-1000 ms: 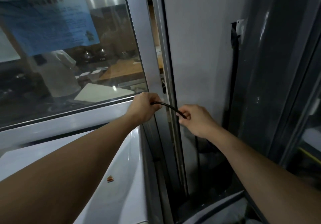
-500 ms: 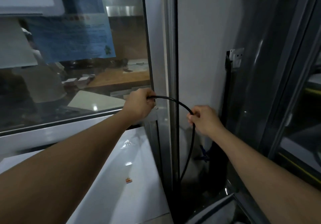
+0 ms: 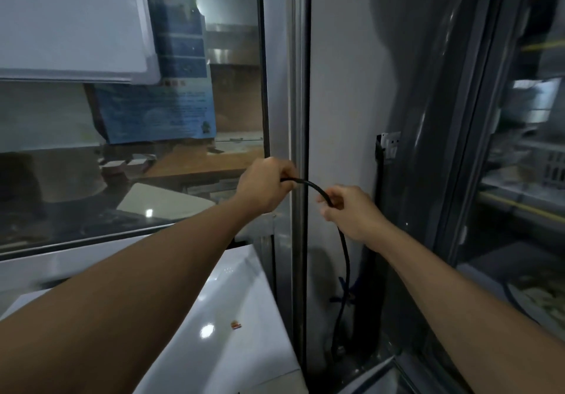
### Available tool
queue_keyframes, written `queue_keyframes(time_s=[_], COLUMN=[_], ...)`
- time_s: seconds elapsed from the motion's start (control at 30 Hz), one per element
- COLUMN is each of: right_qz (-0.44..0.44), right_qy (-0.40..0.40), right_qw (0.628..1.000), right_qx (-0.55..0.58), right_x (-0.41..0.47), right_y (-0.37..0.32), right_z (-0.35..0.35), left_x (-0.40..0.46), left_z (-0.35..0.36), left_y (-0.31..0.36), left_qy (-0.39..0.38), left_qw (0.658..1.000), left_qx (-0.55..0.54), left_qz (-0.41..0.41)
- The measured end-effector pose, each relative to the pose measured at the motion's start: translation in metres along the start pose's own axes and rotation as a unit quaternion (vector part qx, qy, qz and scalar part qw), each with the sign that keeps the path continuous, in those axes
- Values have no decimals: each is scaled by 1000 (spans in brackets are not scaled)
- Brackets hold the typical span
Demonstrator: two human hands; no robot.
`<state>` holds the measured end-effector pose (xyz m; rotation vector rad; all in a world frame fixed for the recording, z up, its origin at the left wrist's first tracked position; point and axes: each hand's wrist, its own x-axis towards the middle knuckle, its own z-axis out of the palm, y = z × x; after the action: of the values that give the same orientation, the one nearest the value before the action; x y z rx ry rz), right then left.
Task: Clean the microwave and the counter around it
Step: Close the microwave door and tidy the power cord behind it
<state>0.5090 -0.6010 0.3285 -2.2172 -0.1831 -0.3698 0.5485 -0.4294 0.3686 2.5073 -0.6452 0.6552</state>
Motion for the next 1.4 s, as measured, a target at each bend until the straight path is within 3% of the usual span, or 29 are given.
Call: queue_keyframes(time_s=[0.13, 0.3, 0.53, 0.7, 0.9, 1.13, 1.4], right_qz=[55, 56, -25, -40, 10, 13, 40], right_qy=[-52, 11, 72, 32, -32, 66, 169], right_qw=[996, 998, 996, 997, 994, 990, 984], right_qx=[-49, -9, -50, -61, -103, -121, -37], right_x=[-20, -27, -24, -28, -47, -54, -32], right_y=[22, 14, -29, -48, -26, -32, -59], right_z=[-8, -33, -75, -88, -108, -135, -178], left_x=[-1, -3, 5, 8, 6, -2, -15], left_z=[-10, -17, -28, -39, -59, -64, -42], left_y=[-3, -1, 56, 79, 74, 76, 93], left_qy=[42, 51, 22, 11, 91, 87, 91], left_qw=[994, 989, 998, 999, 981, 978, 985], left_qx=[-79, -87, -49, -30, -160, -172, -135], left_qz=[-69, -104, 13, 20, -70, -80, -51])
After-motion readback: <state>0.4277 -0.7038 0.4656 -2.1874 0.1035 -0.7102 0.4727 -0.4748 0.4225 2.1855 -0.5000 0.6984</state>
